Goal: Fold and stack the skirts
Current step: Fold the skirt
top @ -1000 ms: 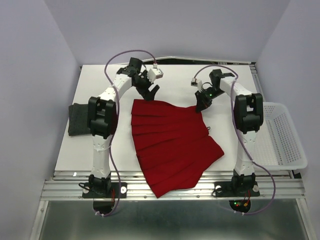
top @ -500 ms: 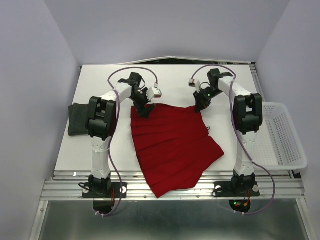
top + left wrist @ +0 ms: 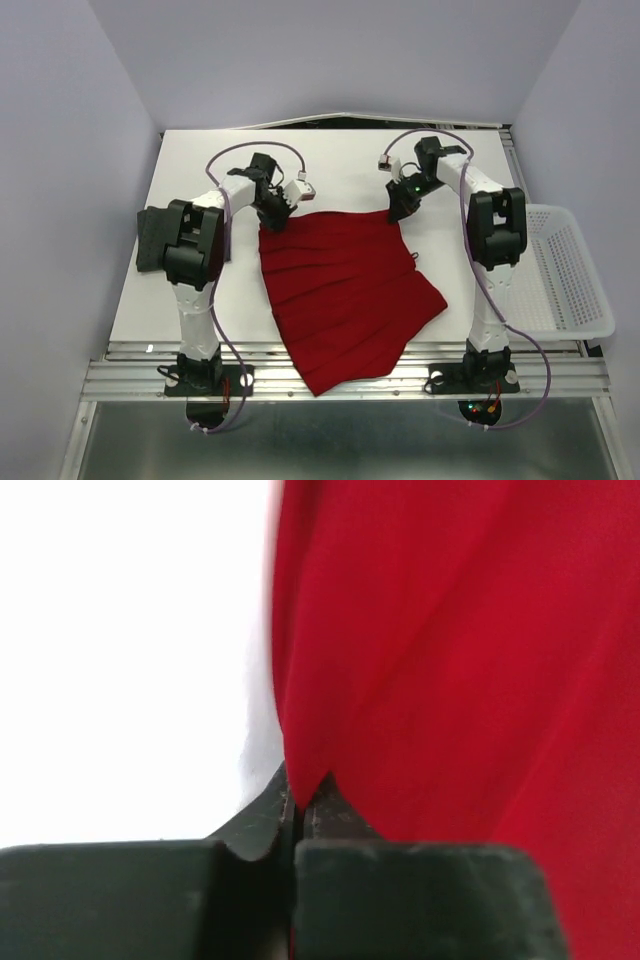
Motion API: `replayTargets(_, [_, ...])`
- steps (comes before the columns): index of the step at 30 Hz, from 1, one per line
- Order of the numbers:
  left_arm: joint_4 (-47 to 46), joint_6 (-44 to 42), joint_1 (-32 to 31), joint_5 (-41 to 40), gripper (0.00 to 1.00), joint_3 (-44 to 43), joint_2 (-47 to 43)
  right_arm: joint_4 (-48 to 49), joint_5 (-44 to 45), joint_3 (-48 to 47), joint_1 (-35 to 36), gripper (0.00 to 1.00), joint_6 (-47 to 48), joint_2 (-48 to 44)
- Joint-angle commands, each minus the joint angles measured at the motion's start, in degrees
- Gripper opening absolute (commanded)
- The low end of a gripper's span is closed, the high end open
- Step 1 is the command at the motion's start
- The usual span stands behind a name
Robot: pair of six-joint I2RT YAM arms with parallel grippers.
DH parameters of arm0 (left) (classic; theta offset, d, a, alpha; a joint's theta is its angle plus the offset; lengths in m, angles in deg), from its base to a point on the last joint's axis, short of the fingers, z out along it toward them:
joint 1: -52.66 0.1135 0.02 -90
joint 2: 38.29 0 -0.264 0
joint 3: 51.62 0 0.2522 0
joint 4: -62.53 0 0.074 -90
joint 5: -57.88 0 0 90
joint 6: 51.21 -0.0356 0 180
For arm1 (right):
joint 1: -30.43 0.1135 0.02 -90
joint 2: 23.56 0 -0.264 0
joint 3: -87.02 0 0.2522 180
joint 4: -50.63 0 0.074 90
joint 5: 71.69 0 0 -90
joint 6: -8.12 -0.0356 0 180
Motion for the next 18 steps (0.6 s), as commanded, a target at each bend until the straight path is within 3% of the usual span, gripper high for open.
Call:
replayTargets(1, [0.65,7.16,3.78,-7.49,0.0,-12.09,3.63,7.21,-2.86,0.43,0.41,0.01,-6.14,-3.87])
replayTargets(8, [7.51,12.0,7.31,-13.03,0.0,-44.97,14.28,19.34,0.91,-5.37,0.41,0.01,-16.16,-0.88])
replayTargets(10, [7.78,11.21,7.31,-14.62,0.0,-48.27,14.82,21.54,1.79,-9.85,-0.21,0.01,-17.66,0.62])
replayTargets(15, [6.46,8.4,7.22,-15.42,0.0,-44.08,9.65,24.44,2.85,-13.11,-1.43,0.01,-16.53,0.62])
replayTargets(18, [3.48,7.78,7.13,-13.66,0.0,-33.19,1.66,24.53,0.75,-9.79,-1.44,0.01,-11.61,-2.18])
